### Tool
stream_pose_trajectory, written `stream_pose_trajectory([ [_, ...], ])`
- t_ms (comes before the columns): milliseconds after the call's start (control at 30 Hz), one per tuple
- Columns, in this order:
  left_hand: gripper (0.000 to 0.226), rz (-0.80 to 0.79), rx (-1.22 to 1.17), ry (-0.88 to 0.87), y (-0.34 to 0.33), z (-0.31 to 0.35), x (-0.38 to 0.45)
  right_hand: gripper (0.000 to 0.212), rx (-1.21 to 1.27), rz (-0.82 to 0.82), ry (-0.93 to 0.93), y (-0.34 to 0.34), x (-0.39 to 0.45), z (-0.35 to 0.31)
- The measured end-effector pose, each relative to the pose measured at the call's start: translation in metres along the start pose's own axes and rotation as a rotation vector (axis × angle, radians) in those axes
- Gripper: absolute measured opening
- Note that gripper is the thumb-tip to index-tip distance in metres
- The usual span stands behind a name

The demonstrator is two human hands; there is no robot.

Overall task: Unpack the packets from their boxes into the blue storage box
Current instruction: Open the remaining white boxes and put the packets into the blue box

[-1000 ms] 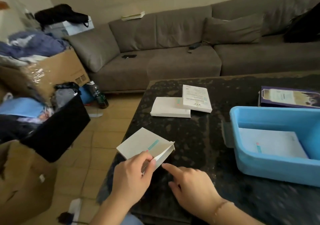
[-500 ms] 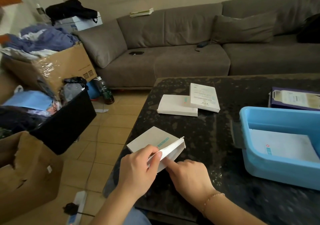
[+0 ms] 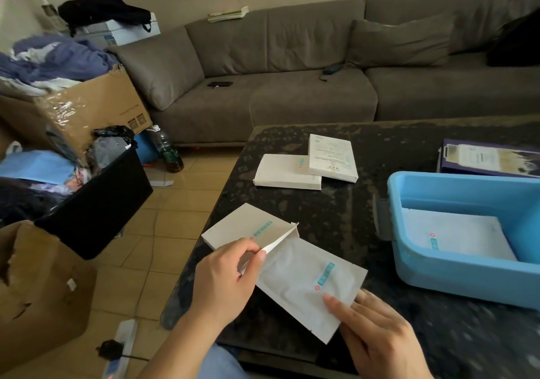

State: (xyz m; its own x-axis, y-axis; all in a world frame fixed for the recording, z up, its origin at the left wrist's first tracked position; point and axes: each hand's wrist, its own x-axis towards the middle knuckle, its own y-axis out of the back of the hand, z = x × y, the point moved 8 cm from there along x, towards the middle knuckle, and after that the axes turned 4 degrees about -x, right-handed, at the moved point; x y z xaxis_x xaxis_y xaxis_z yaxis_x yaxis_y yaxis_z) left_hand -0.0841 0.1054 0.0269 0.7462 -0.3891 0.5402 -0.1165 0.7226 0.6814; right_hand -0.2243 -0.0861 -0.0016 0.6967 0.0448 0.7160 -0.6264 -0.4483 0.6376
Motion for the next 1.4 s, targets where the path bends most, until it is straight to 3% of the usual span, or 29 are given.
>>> stream_pose_trajectory([
  [133, 0.027, -0.053, -0.023, 0.042, -0.004, 0.0, 0.005, 0.034, 0.128, 0.028, -0.034, 0.03, -0.003, 0.006],
  [300, 0.04, -0.426, 0.138, 0.059, -0.033, -0.002, -0.006, 0.033, 0.21, -0.029, -0.13, 0.075, -0.008, 0.025],
  [333, 0.044, -0.423, 0.119, 0.029, -0.032, 0.007, -0.002, 0.032, 0.249, -0.041, -0.137, 0.082, -0.009, 0.028],
  [433, 0.038, -0.246, -0.199, 0.014, -0.018, 0.052, 0.035, 0.031, 0.367, -0.062, -0.115, 0.101, -0.003, 0.034],
  [467, 0.036, -0.309, -0.33, 0.055, -0.025, 0.071, 0.05, 0.03, 0.4, -0.066, -0.096, 0.106, 0.0, 0.035],
  [567, 0.031, -0.915, -0.477, 0.14, -0.077, 0.134, 0.069, 0.031, 0.53, -0.027, -0.081, 0.119, 0.01, 0.033],
  [633, 0.028, -1.246, -0.48, 0.139, -0.097, 0.16, 0.064, 0.039, 0.763, -0.002, -0.205, 0.124, 0.012, 0.038],
  [733, 0.026, -1.465, -0.642, 0.178, -0.109, 0.178, 0.056, 0.023, 0.789, 0.018, -0.35, 0.137, 0.014, 0.047],
  [767, 0.026, -1.456, -0.737, 0.218, -0.111, 0.18, 0.057, 0.025, 0.769, 0.023, -0.399, 0.141, 0.015, 0.05],
  [833, 0.026, -1.328, -0.956, 0.345, -0.115, 0.184, 0.065, 0.044, 0.736, 0.191, -0.525, 0.154, 0.01, 0.067],
  [900, 0.028, -1.091, -1.125, 0.497, -0.119, 0.185, 0.077, 0.063, 0.964, 0.381, -0.806, 0.152, -0.006, 0.09],
  [933, 0.029, -0.958, -1.171, 0.565, -0.121, 0.185, 0.082, 0.068, 1.077, 0.395, -0.909, 0.143, -0.008, 0.093],
  [1033, 0.03, -0.703, -1.251, 0.663, -0.126, 0.195, 0.084, 0.075, 1.082, 0.233, -0.992, 0.133, -0.001, 0.095],
  [1067, 0.029, -0.674, -1.26, 0.657, -0.128, 0.201, 0.082, 0.073, 1.011, 0.204, -0.987, 0.135, 0.003, 0.095],
  [1200, 0.035, -0.62, -1.295, 0.626, -0.132, 0.209, 0.084, 0.031, 0.811, 0.083, -0.964, 0.152, 0.016, 0.104],
  [1300, 0.039, -0.54, -1.312, 0.559, -0.122, 0.206, 0.109, 0.025, 0.646, -0.148, -0.882, 0.174, 0.038, 0.129],
  [1400, 0.027, -0.445, -1.148, 0.449, -0.114, 0.203, 0.143, 0.027, 0.477, -0.177, -0.844, 0.199, 0.066, 0.17],
])
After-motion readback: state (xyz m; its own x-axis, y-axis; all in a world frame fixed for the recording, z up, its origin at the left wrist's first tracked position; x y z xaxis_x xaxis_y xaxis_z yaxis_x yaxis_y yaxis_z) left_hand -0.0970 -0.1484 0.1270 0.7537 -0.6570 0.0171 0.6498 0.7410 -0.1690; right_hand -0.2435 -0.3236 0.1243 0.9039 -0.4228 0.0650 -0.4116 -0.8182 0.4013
